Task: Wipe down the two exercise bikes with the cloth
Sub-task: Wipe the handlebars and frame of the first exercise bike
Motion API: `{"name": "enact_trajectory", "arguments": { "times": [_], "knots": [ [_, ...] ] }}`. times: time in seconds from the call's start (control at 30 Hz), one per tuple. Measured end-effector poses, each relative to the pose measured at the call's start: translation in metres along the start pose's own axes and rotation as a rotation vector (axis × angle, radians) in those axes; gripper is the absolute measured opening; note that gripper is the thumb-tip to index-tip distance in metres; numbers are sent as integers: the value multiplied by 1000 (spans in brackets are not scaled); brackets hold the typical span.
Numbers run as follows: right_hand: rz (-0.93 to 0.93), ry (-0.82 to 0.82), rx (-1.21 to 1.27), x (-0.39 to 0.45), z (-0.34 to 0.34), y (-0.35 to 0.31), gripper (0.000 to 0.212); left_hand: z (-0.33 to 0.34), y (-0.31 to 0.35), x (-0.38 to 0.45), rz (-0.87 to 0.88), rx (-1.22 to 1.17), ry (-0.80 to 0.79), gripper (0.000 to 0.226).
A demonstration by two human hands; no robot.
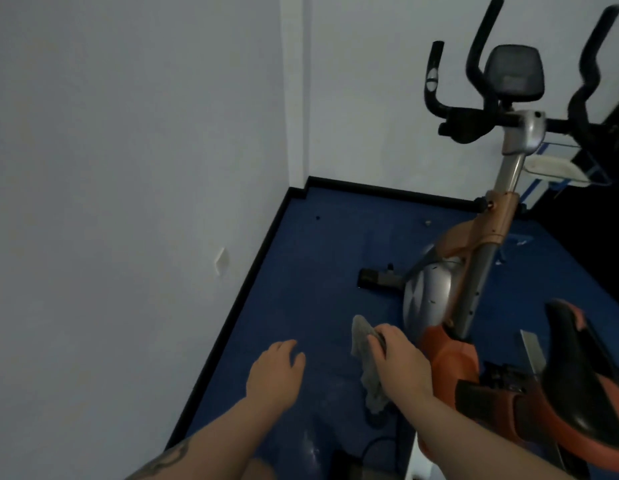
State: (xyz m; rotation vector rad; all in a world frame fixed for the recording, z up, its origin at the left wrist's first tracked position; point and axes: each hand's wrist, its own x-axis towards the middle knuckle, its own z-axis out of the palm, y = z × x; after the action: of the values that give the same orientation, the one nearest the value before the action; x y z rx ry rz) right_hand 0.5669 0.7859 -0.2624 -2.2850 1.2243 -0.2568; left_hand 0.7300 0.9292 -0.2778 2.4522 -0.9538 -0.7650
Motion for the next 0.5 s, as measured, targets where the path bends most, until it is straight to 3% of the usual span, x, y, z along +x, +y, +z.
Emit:
{"name": "enact_trajectory", "arguments": {
  "times": [0.3, 0.5],
  "knots": [
    [190, 159, 41, 137, 12, -25, 13, -46, 31, 180, 187, 124, -176, 47],
    [363, 301, 66, 210, -8, -37, 14, -91, 85, 289, 366, 221, -197, 48]
  ]
}}
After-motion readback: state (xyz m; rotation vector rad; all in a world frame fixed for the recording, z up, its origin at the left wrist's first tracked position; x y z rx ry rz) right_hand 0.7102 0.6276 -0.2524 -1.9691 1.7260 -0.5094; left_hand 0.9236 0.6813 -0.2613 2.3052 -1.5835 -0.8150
